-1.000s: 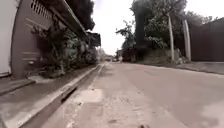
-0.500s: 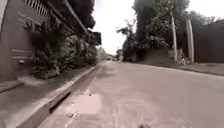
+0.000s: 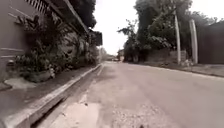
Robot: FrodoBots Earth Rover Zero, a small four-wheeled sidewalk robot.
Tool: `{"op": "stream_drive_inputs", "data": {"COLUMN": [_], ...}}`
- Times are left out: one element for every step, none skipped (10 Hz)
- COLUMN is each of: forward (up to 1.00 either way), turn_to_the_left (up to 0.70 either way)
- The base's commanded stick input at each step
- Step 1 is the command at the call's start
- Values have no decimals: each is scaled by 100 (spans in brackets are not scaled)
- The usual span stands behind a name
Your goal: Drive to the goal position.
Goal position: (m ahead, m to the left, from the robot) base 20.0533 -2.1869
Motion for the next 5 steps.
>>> {"op": "stream_drive_inputs", "data": {"forward": [70,70,70,70,70], "turn_to_the_left": [0,0,0,0,0]}}
